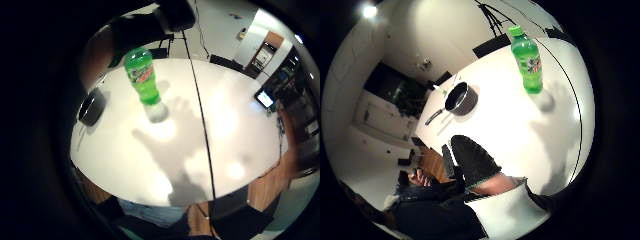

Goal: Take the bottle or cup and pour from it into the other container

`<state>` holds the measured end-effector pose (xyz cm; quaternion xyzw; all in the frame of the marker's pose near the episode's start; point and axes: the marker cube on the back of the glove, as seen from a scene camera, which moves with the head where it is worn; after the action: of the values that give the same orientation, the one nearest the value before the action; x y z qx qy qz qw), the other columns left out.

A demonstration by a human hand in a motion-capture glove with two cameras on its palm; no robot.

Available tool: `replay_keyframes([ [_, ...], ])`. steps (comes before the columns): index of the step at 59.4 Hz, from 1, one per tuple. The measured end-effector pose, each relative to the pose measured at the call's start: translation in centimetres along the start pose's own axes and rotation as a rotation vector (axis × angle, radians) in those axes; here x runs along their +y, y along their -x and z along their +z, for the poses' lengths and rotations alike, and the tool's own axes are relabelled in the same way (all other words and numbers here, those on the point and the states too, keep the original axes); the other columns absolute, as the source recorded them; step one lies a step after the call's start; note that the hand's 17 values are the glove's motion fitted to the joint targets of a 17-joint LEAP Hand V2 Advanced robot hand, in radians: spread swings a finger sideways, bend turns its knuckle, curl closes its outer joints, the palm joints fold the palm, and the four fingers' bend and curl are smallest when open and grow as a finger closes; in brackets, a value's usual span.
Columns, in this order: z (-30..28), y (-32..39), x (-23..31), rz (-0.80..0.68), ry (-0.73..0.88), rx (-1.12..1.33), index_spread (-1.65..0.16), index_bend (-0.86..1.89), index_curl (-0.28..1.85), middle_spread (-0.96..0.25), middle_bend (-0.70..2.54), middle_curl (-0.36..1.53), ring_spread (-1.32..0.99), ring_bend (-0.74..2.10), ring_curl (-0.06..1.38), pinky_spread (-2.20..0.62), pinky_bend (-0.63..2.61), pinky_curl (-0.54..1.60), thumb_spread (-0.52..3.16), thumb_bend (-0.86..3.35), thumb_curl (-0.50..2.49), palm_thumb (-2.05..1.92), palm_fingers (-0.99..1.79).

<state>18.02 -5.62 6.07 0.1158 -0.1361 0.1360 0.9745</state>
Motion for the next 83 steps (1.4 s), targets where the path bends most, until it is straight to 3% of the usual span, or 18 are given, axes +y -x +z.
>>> replay_keyframes([
  [7,1.9,-4.1,-1.5,-0.176,0.13,-0.133,-0.36,0.13,0.19,0.09,0.22,0.31,0.21,0.19,0.22,0.32,0.81,0.31,1.0,-0.02,0.3,0.3,0.13],
  [12,4.7,-4.7,-4.9,0.146,-0.051,-0.242,-0.35,0.12,0.2,0.1,0.22,0.31,0.22,0.2,0.22,0.32,0.82,0.31,0.98,-0.02,0.31,0.31,0.1],
  [21,7.9,-5.9,-7.0,0.235,0.025,-0.42,-0.33,0.12,0.19,0.12,0.22,0.32,0.23,0.21,0.23,0.33,0.84,0.31,0.95,-0.03,0.32,0.33,0.07],
  [30,11.4,-5.7,-9.9,0.214,0.089,-0.605,-0.31,0.12,0.19,0.14,0.24,0.33,0.24,0.23,0.25,0.33,0.85,0.31,0.91,-0.03,0.33,0.37,0.06],
  [39,14.3,-5.4,-12.0,0.201,0.0,-0.687,-0.29,0.11,0.19,0.13,0.27,0.34,0.24,0.31,0.27,0.32,0.85,0.3,0.88,-0.01,0.35,0.46,0.16],
  [44,15.7,-5.9,-12.4,0.088,-0.061,-0.74,-0.29,0.09,0.18,0.1,0.27,0.34,0.22,0.4,0.29,0.31,0.86,0.3,0.86,-0.01,0.36,0.53,0.29],
  [50,16.4,-5.4,-13.0,0.27,-0.104,-0.814,-0.29,0.09,0.17,0.04,0.29,0.35,0.17,0.5,0.32,0.28,0.87,0.3,0.84,0.0,0.38,0.64,0.47],
  [66,17.2,-5.6,-13.8,0.238,-0.137,-0.844,-0.31,0.1,0.2,-0.16,0.32,0.39,-0.1,0.63,0.37,0.1,0.74,0.29,0.78,-0.01,0.46,0.86,0.98],
  [83,16.5,-4.7,-12.9,0.159,-0.109,-0.738,-0.29,0.08,0.21,-0.24,0.28,0.41,-0.19,0.61,0.39,-0.03,0.67,0.3,0.76,-0.03,0.51,0.87,1.07],
])
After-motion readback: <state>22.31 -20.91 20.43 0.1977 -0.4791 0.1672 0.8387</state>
